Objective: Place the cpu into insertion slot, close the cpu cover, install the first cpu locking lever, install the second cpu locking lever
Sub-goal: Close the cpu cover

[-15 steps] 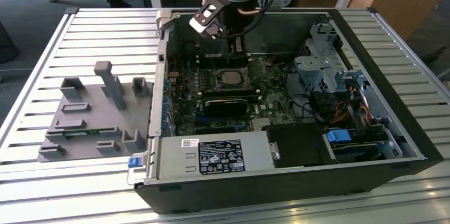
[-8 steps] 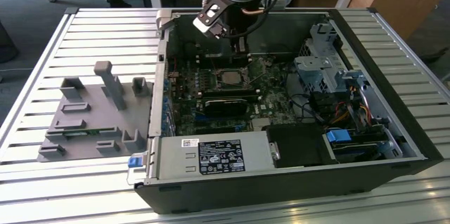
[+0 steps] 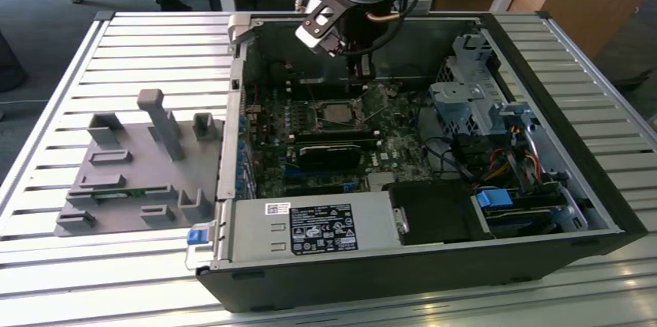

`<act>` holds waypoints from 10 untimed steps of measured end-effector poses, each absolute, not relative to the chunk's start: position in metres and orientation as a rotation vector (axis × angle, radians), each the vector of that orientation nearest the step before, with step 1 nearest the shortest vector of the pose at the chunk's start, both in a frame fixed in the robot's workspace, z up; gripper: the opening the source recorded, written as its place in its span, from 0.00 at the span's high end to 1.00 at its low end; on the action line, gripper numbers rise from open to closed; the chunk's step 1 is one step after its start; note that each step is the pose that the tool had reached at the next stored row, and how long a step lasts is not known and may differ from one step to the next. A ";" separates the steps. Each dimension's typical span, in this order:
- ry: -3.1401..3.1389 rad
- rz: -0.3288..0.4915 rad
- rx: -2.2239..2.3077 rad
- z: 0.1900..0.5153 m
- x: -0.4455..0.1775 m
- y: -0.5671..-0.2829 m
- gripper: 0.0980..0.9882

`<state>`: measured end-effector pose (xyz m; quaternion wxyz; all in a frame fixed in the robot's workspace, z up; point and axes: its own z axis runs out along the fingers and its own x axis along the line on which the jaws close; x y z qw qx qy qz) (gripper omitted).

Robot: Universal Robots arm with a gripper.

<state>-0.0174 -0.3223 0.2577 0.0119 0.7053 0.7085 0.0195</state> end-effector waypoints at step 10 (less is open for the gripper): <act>2.211 0.063 2.200 0.260 -0.004 -0.322 0.99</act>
